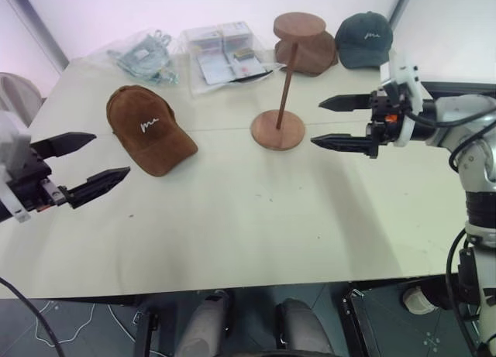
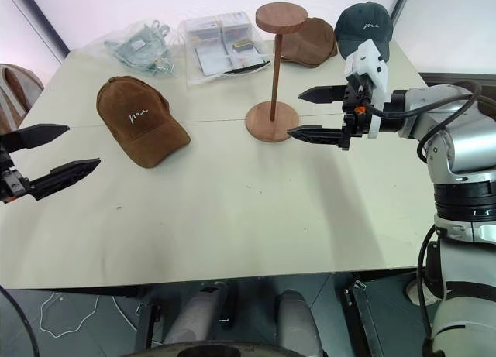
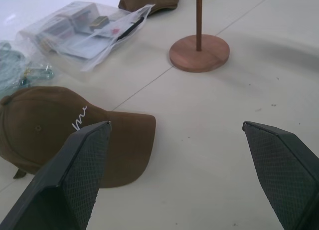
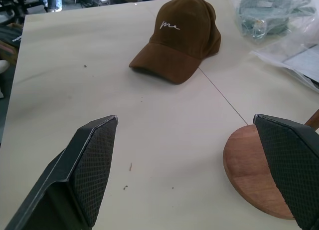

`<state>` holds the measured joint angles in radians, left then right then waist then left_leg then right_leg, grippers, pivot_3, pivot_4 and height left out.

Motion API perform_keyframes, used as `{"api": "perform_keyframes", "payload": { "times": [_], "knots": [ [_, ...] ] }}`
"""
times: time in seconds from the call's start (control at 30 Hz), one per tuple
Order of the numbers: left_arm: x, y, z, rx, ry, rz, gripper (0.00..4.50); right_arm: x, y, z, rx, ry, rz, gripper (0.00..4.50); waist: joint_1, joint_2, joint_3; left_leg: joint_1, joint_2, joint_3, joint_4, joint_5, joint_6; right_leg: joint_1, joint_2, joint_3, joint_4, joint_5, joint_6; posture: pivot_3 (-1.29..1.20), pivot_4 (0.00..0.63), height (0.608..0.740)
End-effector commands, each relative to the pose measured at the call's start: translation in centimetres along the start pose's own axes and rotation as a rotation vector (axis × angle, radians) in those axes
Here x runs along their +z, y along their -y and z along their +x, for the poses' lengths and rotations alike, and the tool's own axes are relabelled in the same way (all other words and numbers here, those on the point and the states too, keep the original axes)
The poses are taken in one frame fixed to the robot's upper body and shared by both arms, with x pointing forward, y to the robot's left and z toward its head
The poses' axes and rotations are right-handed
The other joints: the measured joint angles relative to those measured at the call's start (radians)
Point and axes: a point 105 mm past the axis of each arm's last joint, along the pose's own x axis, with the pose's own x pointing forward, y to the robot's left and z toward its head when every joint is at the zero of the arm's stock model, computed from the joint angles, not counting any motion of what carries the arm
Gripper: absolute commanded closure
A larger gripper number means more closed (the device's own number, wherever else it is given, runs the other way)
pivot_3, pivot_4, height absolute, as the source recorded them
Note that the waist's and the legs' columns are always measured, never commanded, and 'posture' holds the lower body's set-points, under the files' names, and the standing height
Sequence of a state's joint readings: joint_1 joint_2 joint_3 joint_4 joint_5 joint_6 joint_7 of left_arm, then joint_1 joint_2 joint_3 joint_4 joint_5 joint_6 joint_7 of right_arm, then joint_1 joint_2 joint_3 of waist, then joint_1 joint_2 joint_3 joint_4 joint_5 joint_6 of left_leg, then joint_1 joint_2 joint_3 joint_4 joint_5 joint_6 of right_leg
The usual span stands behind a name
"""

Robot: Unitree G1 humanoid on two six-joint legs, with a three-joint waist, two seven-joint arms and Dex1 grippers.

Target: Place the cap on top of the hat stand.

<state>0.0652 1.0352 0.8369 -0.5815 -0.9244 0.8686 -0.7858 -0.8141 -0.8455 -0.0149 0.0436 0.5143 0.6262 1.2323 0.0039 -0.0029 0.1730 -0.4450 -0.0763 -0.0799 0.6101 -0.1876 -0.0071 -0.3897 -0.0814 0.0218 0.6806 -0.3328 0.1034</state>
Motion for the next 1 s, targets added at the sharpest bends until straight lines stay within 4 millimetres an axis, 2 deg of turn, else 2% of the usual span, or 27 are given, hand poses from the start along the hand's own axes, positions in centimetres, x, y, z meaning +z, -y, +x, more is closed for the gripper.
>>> {"api": "perform_keyframes", "payload": {
  "times": [0.03, 0.53, 0.7, 0.83, 1.0],
  "knots": [
    [0.6, -0.1, -0.1, 0.005, 0.010, 0.028, 0.05, 1.7, 0.1, -0.6, -0.018, 0.028, -0.061, 0.00, 0.000, 0.000, 0.000, 0.000, 0.000, 0.000, 0.000, 0.000, 0.000, 0.000, 0.000, 0.000, 0.000, 0.000, 0.000, 0.00, 0.150, 0.740],
    [0.5, -0.1, 0.2, 0.003, -0.006, 0.048, 0.05, 1.7, 0.1, -0.6, -0.023, 0.028, -0.059, 0.00, 0.000, 0.000, 0.000, 0.000, 0.000, 0.000, 0.000, 0.000, 0.000, 0.000, 0.000, 0.000, 0.000, 0.000, 0.000, 0.00, 0.150, 0.740],
    [-1.2, 0.3, 1.2, 0.028, -0.074, 0.125, 0.05, 1.6, 0.0, -0.6, -0.020, 0.029, -0.058, 0.00, 0.001, 0.000, 0.000, 0.000, 0.000, 0.000, 0.000, 0.000, 0.000, 0.000, 0.000, 0.000, 0.000, 0.000, 0.000, 0.00, 0.150, 0.740],
    [-3.9, 0.7, 2.9, 0.074, -0.169, 0.255, 0.05, 1.6, -0.2, -0.5, -0.016, 0.029, -0.053, 0.00, 0.002, 0.000, 0.000, 0.000, 0.000, 0.001, 0.000, 0.000, 0.000, 0.000, 0.000, 0.001, 0.000, 0.000, 0.000, 0.00, 0.150, 0.740],
    [-6.2, 0.9, 4.5, 0.149, -0.220, 0.429, 0.05, 1.6, -0.3, -0.5, -0.012, 0.024, -0.048, 0.00, 0.002, 0.000, 0.000, 0.000, 0.000, 0.001, -0.002, 0.000, 0.000, -0.001, 0.000, 0.001, 0.000, 0.001, 0.001, 0.00, 0.150, 0.740]
  ]
}}
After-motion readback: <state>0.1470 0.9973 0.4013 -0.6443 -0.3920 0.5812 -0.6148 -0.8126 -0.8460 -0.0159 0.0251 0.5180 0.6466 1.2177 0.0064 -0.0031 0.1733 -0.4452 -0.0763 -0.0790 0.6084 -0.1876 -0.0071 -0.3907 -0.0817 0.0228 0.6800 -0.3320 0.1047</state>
